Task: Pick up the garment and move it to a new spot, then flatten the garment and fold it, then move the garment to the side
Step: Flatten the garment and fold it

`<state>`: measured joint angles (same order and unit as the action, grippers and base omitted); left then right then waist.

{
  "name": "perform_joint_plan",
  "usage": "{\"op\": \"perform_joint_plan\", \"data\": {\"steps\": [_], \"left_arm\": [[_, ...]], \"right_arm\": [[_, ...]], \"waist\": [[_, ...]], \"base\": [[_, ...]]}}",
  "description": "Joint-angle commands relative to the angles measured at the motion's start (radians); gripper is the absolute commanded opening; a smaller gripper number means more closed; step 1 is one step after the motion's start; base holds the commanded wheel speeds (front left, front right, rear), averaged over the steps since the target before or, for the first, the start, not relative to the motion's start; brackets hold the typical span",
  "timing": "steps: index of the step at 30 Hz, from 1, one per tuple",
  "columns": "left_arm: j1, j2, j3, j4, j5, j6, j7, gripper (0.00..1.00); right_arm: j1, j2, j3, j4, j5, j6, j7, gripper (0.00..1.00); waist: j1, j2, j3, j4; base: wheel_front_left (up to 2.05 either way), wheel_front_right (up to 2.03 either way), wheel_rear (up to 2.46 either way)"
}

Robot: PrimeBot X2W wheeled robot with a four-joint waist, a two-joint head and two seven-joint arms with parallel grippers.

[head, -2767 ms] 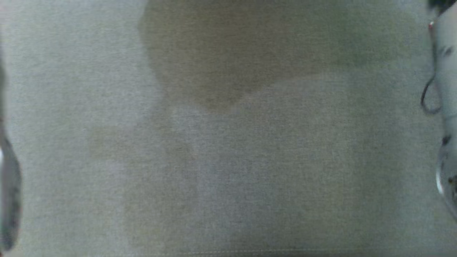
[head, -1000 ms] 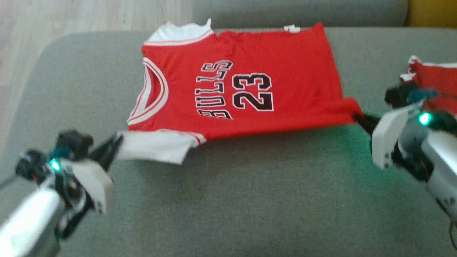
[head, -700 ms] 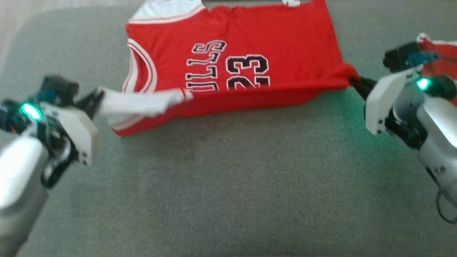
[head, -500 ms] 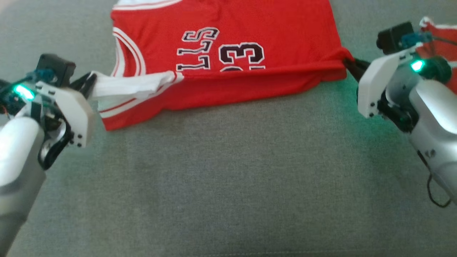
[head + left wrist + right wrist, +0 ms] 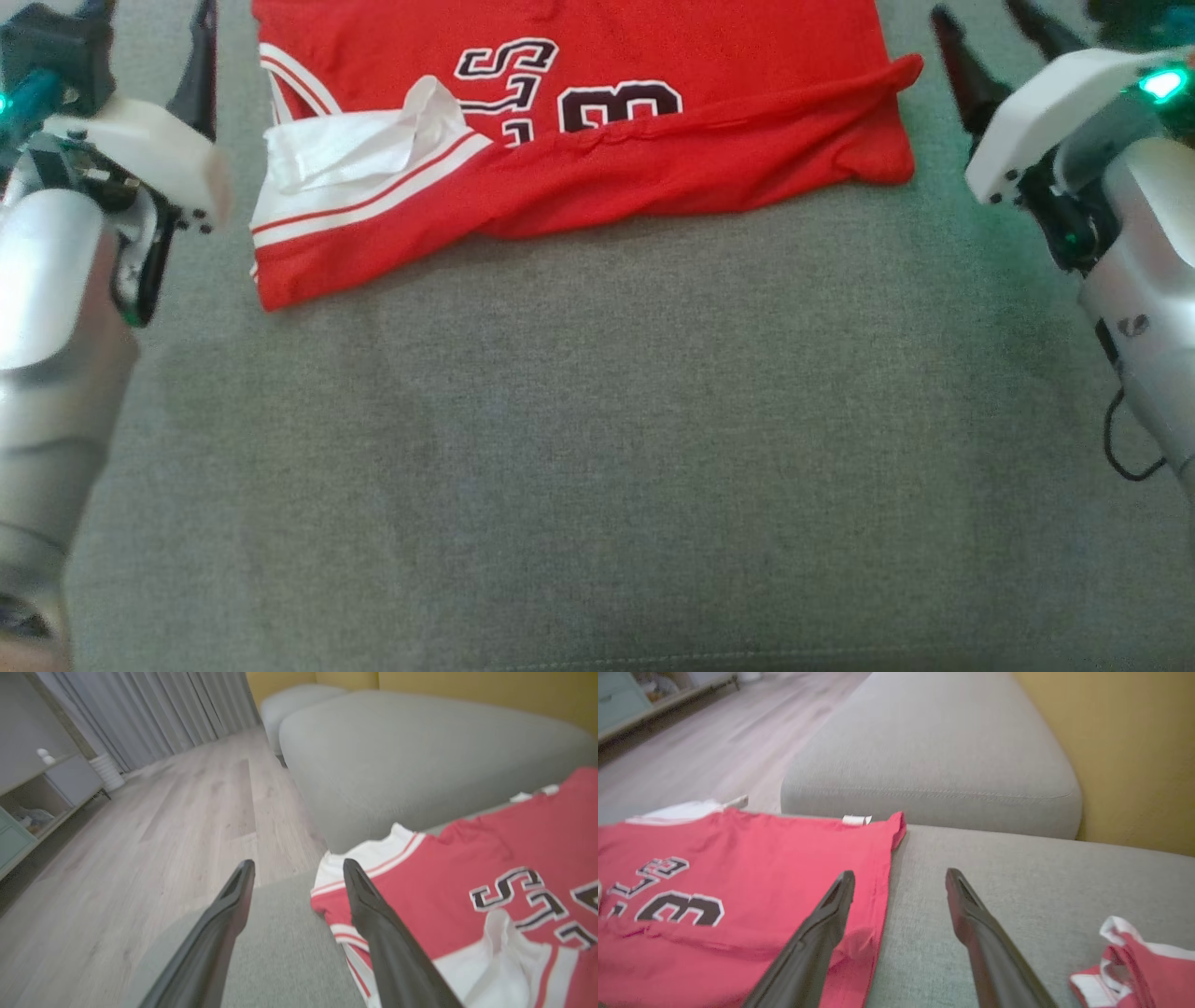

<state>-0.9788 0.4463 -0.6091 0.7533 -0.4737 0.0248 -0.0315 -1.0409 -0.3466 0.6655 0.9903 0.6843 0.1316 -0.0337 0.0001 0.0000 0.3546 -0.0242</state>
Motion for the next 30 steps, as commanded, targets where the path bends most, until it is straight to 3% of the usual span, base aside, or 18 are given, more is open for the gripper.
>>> {"op": "perform_joint_plan", "data": {"steps": [1, 5, 9, 12, 16, 21, 26, 30], "left_arm": [[-0.035, 0.025, 0.05, -0.009, -0.009, 0.015, -0.044, 1.0], [-0.014, -0.028, 0.1, 0.009, -0.05, 0.03, -0.189, 1.0], [0.051, -0.066, 0.149, -0.054, -0.067, 0.047, -0.227, 1.0], [0.133, -0.085, 0.201, -0.177, -0.042, 0.077, -0.23, 1.0], [0.3, -0.121, 0.257, -0.329, 0.011, 0.11, -0.23, 1.0], [0.507, -0.186, 0.348, -0.466, 0.054, 0.135, -0.23, 1.0], [0.636, -0.239, 0.402, -0.515, 0.094, 0.125, -0.23, 1.0], [0.701, -0.279, 0.443, -0.515, 0.121, 0.1, -0.23, 1.0]], "right_arm": [[-0.013, 0.014, -0.018, -0.007, -0.006, -0.001, -0.045, 1.0], [0.0, 0.053, -0.097, 0.016, 0.005, -0.001, -0.187, 1.0], [0.044, 0.076, -0.174, -0.031, -0.027, -0.001, -0.226, 1.0], [0.122, 0.083, -0.323, -0.156, -0.111, -0.001, -0.227, 1.0], [0.322, 0.167, -0.493, -0.331, -0.264, -0.001, -0.228, 1.0], [0.567, 0.271, -0.626, -0.522, -0.423, -0.001, -0.228, 1.0], [0.705, 0.294, -0.649, -0.626, -0.461, -0.001, -0.228, 1.0], [0.778, 0.296, -0.629, -0.676, -0.409, -0.001, -0.228, 1.0]], "waist": [[-0.0001, 0.0, -0.012, 0.005], [-0.0001, 0.0, -0.053, 0.014], [-0.0001, 0.0, -0.102, 0.027], [-0.0001, 0.0, -0.13, 0.035], [-0.0001, 0.0, -0.168, 0.041], [-0.0001, 0.0, -0.197, 0.038], [-0.0001, 0.0, -0.208, 0.03], [-0.0001, 0.0, -0.21, 0.02]], "base": [[0.0, 0.0, 0.0], [0.0, 0.0, 0.0], [0.0, 0.0, 0.0], [0.0, 0.0, 0.0], [0.0, 0.0, 0.0], [0.0, 0.0, 0.0], [0.0, 0.0, 0.0], [0.0, 0.0, 0.0]]}}
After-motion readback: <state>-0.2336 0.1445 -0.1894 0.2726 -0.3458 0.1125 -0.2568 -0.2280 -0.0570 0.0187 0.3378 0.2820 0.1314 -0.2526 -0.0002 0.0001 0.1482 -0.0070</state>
